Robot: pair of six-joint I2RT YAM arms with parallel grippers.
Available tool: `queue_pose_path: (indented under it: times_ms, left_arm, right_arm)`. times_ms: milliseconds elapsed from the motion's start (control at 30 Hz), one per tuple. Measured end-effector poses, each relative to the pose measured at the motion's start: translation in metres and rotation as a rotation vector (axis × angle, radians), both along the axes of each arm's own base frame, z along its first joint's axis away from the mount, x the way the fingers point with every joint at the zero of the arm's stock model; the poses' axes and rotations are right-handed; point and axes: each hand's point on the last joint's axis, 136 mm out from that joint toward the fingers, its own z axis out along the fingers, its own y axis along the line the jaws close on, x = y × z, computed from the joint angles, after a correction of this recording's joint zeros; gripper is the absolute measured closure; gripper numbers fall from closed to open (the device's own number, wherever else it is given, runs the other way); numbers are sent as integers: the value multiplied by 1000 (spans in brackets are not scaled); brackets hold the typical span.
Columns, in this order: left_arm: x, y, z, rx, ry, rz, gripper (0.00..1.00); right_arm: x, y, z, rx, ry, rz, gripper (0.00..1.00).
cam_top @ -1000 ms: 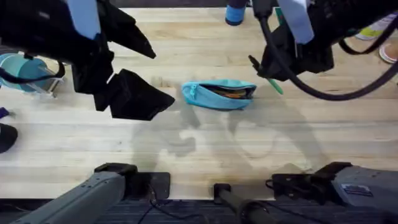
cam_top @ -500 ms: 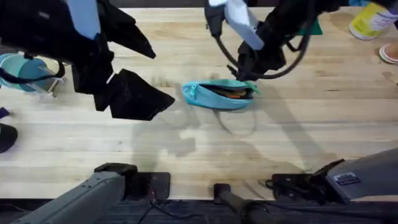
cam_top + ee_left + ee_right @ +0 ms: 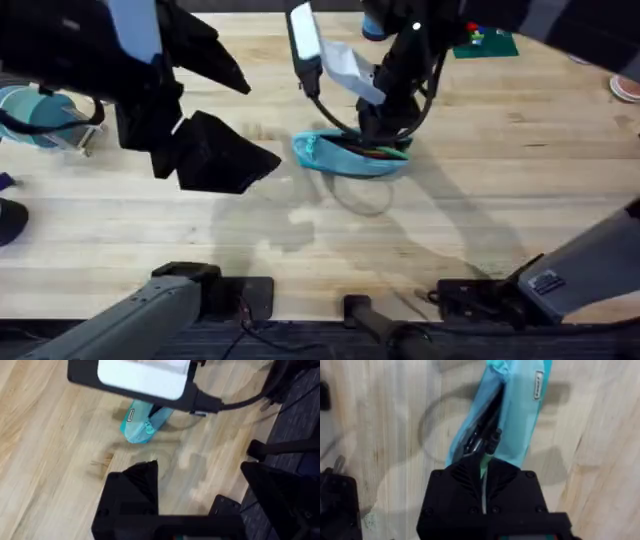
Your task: Unzip the bag, pick up the pens from the table one at a time and place them inside, then zip the bag closed.
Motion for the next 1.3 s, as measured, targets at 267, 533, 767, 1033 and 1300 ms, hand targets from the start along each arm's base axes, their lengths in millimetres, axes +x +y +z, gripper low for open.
queue_pose_path:
  times_ms: [267, 533, 767, 1033, 1300]
  left_arm:
    - [0, 0, 0, 0, 0, 0, 8]
    - [0, 0, 0, 0, 0, 0, 8]
    - [0, 0, 0, 0, 0, 0, 8]
    - [0, 0, 0, 0, 0, 0, 8]
    - [0, 0, 0, 0, 0, 0, 8]
  right_arm:
    - [-4, 8, -25, -38, 54, 28, 968]
    - [8, 14, -32, -36, 11, 32, 971]
    - [10, 14, -32, -37, -3, 33, 898]
    - [10, 14, -32, -39, -4, 30, 611]
    - [12, 13, -33, -52, -1, -13, 5]
